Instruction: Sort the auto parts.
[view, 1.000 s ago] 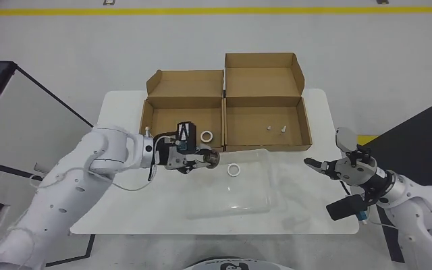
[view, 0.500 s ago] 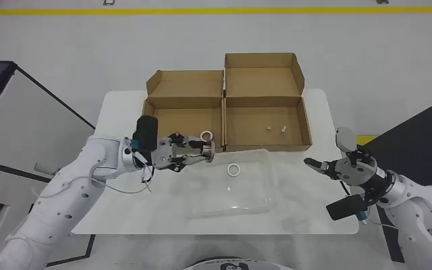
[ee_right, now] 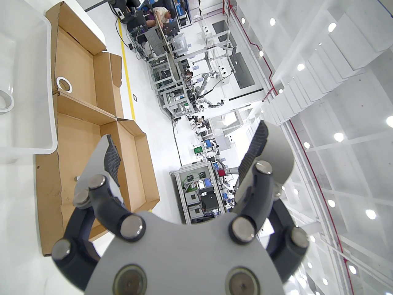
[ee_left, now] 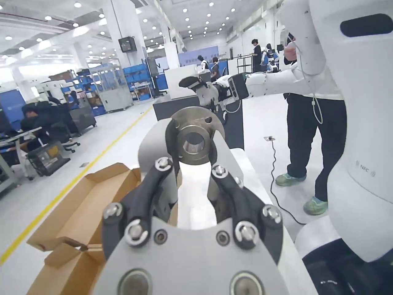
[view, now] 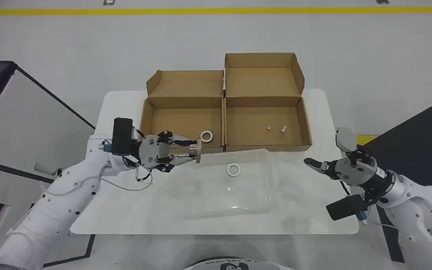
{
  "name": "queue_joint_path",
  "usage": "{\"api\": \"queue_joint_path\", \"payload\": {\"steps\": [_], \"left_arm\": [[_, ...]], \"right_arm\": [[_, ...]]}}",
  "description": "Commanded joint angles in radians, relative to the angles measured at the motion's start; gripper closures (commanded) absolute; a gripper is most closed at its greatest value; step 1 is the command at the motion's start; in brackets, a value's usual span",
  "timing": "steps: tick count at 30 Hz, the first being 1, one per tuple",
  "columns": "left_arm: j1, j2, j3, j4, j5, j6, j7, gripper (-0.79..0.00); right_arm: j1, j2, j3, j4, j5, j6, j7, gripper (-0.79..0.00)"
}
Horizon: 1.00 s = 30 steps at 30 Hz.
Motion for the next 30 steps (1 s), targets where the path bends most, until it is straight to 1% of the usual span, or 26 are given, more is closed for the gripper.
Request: {"api": "queue_joint_path", "payload": {"steps": [1,9,19,30], "left_arm": [[0.003,-0.002,-0.002,-0.008,-0.024,0.016,0.014,0.000],[0.025,-0.008,-0.006,-0.045,-0.047,0.127,0.124,0.000],[0.019,-0.001,0.037,-0.055,-0.038,0.216,0.213,0.000],[0.015,0.003,0.044,-0.046,-0.027,0.224,0.221,0.000]], "right_arm": [[0.000,0.000,0.000,0.000,0.000,0.000,0.000,-0.785],[0.000,0.000,0.000,0.000,0.000,0.000,0.000,-0.785],[0.000,0.000,0.000,0.000,0.000,0.000,0.000,-0.785],[0.000,0.000,0.000,0.000,0.000,0.000,0.000,-0.785]]}}
